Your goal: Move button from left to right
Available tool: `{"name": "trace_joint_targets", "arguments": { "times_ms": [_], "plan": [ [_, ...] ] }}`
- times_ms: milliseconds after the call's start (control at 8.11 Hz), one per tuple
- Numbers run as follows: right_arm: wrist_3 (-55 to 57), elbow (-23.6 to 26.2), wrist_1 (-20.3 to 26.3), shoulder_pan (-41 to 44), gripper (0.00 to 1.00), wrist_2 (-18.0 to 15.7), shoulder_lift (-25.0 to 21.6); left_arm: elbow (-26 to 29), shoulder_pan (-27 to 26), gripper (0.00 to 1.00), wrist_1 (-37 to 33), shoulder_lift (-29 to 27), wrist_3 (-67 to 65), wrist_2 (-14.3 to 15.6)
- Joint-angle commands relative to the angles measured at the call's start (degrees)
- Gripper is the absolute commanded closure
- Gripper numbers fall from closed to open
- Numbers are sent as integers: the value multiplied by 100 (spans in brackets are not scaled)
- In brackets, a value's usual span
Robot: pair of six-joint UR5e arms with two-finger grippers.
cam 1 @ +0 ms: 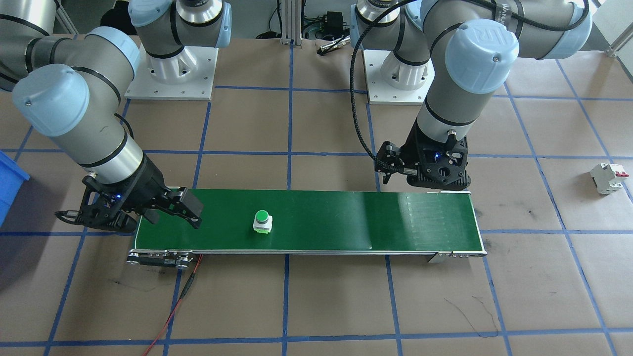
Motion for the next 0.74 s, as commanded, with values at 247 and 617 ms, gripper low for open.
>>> {"name": "trace_joint_targets", "arguments": {
  "times_ms": [247,617],
  "plan": [
    [82,201,-228,326,0,-387,454,15,0,0,11,-9,-32,-49],
    [37,351,94,318,2,-723,569,-3,0,0,11,-10,-49,-75]
  ]
}}
